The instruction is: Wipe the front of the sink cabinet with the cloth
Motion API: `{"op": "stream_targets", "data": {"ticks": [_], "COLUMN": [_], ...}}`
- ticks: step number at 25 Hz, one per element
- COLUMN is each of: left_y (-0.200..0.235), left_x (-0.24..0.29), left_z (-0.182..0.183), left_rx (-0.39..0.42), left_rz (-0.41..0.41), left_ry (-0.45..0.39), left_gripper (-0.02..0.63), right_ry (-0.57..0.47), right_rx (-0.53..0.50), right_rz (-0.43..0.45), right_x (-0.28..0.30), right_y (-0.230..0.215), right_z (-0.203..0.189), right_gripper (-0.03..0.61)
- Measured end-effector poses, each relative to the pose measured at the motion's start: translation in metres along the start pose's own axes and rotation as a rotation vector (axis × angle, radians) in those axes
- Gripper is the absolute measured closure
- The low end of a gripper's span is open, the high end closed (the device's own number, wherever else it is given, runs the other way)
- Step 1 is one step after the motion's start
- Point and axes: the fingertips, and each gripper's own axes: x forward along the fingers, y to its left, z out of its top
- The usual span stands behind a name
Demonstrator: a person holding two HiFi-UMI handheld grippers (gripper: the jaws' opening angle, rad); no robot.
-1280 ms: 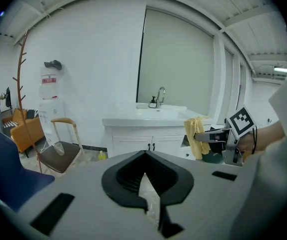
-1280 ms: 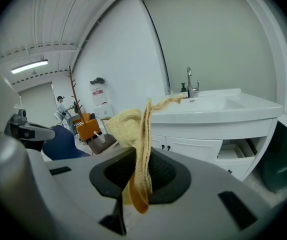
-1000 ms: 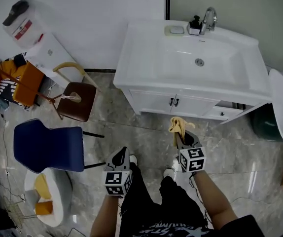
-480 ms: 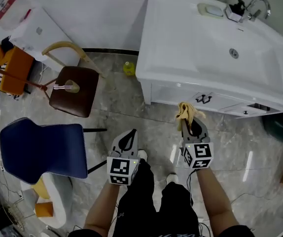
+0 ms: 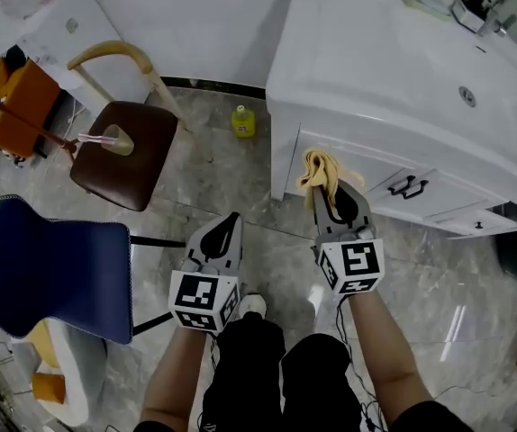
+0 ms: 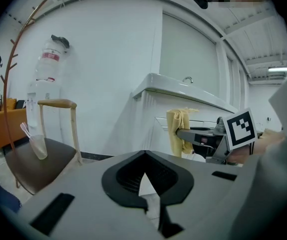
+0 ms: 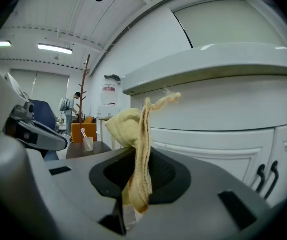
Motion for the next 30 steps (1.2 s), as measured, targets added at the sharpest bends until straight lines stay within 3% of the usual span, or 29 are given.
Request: {"op": "stream_targets", "data": {"ticks": [8,15,20,30], "left_y": [0.031,0.031,0.015,-0.035], "left_x": [0.029,0.028,0.025,0.059], "left_z": [-0.013,-0.023,-0.023,-0.017], "left_rx": [0.067,0.139,0.181,0.174], "left_rz": [0.042,0.075,0.064,-0.013], "left_ry": [-0.130,-0.205,-0.227,-0.260], "left_gripper": [0.600,0.600,0.600,0.600], "right_ry": [-0.168,-0.239,-0.247,-0.236], "right_rx": [-0.024,-0.051,-0.024,-0.007], "right_rz": [0.043,0.024,-0.029,-0.113], "right_x": [0.058,0.061,0.049,0.011], "right_y": [0.014,0.003,-0.012,-0.072], "right_z": [-0.004,-0.001,-0.005,-0.018], "right_gripper": [0.499,0.499,0.499,0.499]}}
